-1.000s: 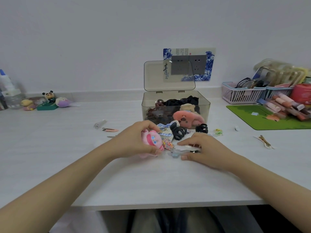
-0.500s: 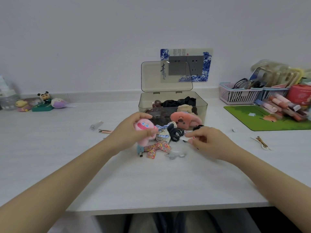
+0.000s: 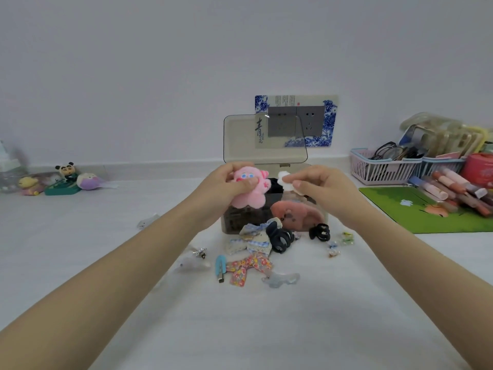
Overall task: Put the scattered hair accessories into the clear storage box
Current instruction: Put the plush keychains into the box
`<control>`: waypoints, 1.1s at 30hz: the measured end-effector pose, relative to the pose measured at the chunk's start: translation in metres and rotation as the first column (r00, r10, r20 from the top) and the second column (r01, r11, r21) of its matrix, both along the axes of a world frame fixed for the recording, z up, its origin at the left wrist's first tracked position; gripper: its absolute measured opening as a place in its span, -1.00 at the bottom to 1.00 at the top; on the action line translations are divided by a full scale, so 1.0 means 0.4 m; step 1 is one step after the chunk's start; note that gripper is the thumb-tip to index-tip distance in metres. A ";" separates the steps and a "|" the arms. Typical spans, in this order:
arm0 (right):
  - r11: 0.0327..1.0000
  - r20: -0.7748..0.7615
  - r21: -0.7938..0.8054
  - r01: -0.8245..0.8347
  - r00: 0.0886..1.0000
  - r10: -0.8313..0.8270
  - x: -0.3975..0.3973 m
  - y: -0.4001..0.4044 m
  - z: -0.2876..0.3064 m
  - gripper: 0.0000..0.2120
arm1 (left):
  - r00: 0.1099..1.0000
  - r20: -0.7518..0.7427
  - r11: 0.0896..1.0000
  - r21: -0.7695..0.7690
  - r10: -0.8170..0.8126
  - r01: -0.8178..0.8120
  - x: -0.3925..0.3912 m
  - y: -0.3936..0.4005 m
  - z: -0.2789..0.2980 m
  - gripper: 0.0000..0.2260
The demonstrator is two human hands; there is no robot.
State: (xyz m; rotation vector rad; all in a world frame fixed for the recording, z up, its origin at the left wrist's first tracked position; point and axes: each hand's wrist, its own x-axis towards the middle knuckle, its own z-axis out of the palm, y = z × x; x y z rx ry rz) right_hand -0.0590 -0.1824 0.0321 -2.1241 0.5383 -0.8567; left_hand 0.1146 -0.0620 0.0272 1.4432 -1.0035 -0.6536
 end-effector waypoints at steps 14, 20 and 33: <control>0.980 -0.421 -0.193 0.040 0.899 -0.119 0.264 -0.268 0.029 -0.66 | 0.902 0.378 0.962 0.085 0.210 -0.260 0.186 -0.310 0.021 -0.68; 0.958 -0.426 -0.245 0.148 0.871 -0.243 0.273 -0.321 0.042 -0.66 | 0.838 0.537 0.976 0.112 0.097 -0.185 0.196 -0.372 0.016 -0.63; 0.968 -0.437 -0.217 0.125 0.875 -0.211 0.218 -0.340 0.046 -0.74 | 0.800 0.544 0.909 0.417 -0.253 0.003 0.154 -0.404 0.031 -0.66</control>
